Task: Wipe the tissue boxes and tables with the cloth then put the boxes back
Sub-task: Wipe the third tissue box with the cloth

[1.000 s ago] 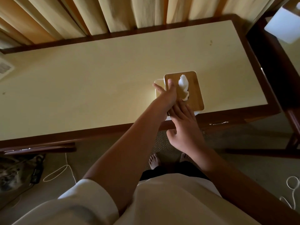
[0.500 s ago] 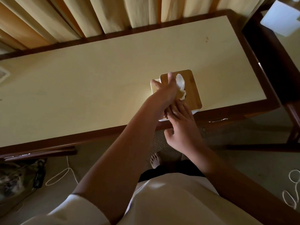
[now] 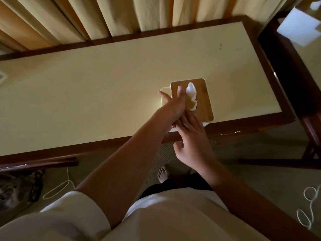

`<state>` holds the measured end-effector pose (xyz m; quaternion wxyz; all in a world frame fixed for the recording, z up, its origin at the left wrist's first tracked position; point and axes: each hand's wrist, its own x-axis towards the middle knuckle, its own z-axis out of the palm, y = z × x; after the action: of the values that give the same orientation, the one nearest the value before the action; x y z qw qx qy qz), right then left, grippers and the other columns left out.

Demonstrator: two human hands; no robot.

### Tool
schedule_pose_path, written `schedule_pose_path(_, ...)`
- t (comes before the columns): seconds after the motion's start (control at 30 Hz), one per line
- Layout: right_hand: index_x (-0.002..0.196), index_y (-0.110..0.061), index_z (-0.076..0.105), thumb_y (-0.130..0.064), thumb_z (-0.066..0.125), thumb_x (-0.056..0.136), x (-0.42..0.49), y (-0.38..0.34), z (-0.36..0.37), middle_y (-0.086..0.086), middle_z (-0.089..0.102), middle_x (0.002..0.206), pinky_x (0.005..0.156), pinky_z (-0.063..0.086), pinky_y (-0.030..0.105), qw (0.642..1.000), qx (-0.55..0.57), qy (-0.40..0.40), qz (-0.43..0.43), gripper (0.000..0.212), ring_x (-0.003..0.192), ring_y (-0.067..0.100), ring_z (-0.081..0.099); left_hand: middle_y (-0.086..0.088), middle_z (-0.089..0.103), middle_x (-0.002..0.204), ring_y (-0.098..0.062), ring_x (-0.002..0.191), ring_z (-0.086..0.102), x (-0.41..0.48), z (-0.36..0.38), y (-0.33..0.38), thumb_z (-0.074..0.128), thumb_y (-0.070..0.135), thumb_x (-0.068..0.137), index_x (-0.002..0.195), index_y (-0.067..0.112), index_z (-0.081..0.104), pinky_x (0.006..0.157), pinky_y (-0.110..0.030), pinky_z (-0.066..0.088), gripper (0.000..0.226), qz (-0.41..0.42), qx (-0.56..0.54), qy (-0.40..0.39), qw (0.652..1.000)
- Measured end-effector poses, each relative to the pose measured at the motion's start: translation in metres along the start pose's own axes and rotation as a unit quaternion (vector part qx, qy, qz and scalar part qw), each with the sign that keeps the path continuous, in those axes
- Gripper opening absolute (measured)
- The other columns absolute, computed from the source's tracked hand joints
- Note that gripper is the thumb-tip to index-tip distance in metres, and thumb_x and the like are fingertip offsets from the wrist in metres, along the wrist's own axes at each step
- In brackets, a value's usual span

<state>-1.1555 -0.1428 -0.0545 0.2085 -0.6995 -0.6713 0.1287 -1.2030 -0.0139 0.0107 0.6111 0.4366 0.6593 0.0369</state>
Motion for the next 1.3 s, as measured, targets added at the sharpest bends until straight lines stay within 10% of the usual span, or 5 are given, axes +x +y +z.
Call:
schedule_pose_path(0.1, 0.161, -0.009, 0.033, -0.016, 0.061, 0.08, 0.002, -0.001, -0.002, 0.009, 0.026, 0.17, 0.129, 0.016, 0.049, 1.0, -0.003, -0.001, -0.002, 0.086, 0.16, 0.025, 0.012, -0.01, 0.044, 0.16, -0.031, 0.127, 0.056, 0.002, -0.003, 0.0, 0.029, 0.075, 0.102, 0.162, 0.039, -0.025, 0.109, -0.048, 0.048, 0.088, -0.006, -0.001, -0.001, 1.0)
schedule_pose_path(0.3, 0.158, -0.005, 0.039, -0.014, 0.064, 0.078, 0.001, 0.001, -0.005, 0.012, 0.03, 0.168, 0.129, 0.017, 0.051, 1.0, -0.012, -0.016, -0.005, 0.085, 0.16, 0.027, 0.014, -0.005, 0.058, 0.113, -0.022, 0.094, 0.06, -0.002, -0.003, 0.003, 0.033, 0.074, 0.101, 0.165, 0.034, -0.006, 0.093, -0.043, 0.056, 0.084, 0.023, 0.009, -0.004, 1.0)
schedule_pose_path(0.43, 0.162, -0.008, 0.029, -0.016, 0.066, 0.08, 0.0, 0.005, -0.009, 0.009, 0.021, 0.171, 0.131, 0.011, 0.045, 0.999, -0.029, -0.031, -0.022, 0.09, 0.161, 0.024, 0.009, -0.012, 0.048, 0.156, -0.034, 0.126, 0.06, 0.014, -0.007, -0.007, 0.031, 0.084, 0.094, 0.161, 0.039, -0.025, 0.107, -0.052, 0.052, 0.098, -0.017, -0.009, -0.005, 1.0)
schedule_pose_path(0.93, 0.163, -0.014, 0.028, -0.015, 0.063, 0.084, 0.002, 0.002, -0.015, 0.006, 0.016, 0.173, 0.13, 0.011, 0.047, 0.998, -0.021, -0.06, -0.018, 0.087, 0.161, 0.019, -0.002, -0.017, 0.031, 0.169, -0.039, 0.152, 0.037, 0.009, 0.002, -0.014, 0.03, 0.075, 0.101, 0.16, 0.036, -0.031, 0.123, -0.06, 0.029, 0.093, 0.017, 0.021, 0.002, 1.0)
schedule_pose_path(1.3, 0.163, -0.014, 0.029, -0.016, 0.064, 0.084, 0.004, 0.0, -0.015, 0.006, 0.014, 0.173, 0.13, 0.012, 0.048, 0.998, -0.016, -0.063, -0.01, 0.086, 0.161, 0.019, -0.002, -0.006, 0.03, 0.17, -0.031, 0.149, 0.041, 0.015, -0.004, -0.014, 0.034, 0.069, 0.104, 0.159, 0.039, -0.029, 0.118, -0.054, 0.04, 0.089, 0.029, -0.007, -0.045, 0.999)
